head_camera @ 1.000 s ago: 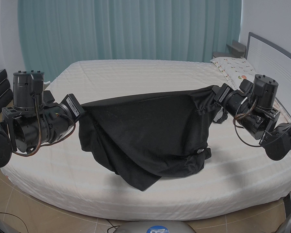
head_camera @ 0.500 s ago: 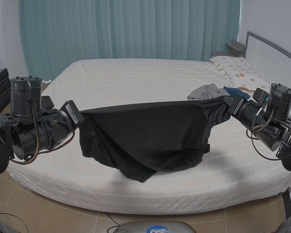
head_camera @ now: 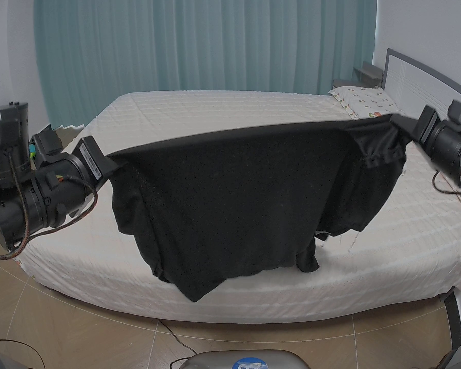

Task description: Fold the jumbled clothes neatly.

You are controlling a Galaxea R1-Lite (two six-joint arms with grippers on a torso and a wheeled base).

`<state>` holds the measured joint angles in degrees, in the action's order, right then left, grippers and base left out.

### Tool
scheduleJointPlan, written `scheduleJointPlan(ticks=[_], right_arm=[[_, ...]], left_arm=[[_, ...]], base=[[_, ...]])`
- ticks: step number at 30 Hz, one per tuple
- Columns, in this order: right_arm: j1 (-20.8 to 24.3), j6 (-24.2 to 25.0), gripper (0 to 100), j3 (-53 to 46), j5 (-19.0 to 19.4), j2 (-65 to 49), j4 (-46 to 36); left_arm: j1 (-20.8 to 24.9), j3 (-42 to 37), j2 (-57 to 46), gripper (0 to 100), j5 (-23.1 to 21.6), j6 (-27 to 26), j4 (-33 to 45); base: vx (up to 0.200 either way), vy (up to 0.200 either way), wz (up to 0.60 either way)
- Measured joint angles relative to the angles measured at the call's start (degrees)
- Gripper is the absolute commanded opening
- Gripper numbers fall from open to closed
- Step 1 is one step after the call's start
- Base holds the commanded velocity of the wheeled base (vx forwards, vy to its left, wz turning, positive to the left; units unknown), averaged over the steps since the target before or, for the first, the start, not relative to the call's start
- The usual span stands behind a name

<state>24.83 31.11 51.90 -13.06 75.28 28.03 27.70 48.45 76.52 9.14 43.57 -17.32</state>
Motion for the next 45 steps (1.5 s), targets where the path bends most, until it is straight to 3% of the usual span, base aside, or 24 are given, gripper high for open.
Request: scheduleJointPlan(ticks=[9,17,28,39,45], right_arm=[[-2.99,0.56,0,15.58,0.2,0.41,-3.15],[-5.11,1.1,0,25.81,-0.21,11.57,-3.83],[-7.01,5.45,0,32.52,-1.11,28.94,2.95],[-8.05,5.58,0,39.91,-1.85,41.42,9.74],[-8.05,5.47,0,40.3,-1.48,47.76,10.26]], left_arm=[[-3.74,6.27,-0.23,0,-0.17,-0.38,1.67],[-6.84,10.37,7.27,0,-0.41,0.3,2.3],[-9.07,16.93,21.14,0,-1.45,2.68,0.52],[-11.0,26.25,34.41,0,-1.67,2.85,-0.51],[-11.13,30.27,42.22,0,-1.62,2.79,-3.78]], base=[[0.0,0.0,0.0],[0.125,0.0,0.0],[0.2,0.0,0.0],[0.2,0.0,0.0],[0.0,0.0,0.0]])
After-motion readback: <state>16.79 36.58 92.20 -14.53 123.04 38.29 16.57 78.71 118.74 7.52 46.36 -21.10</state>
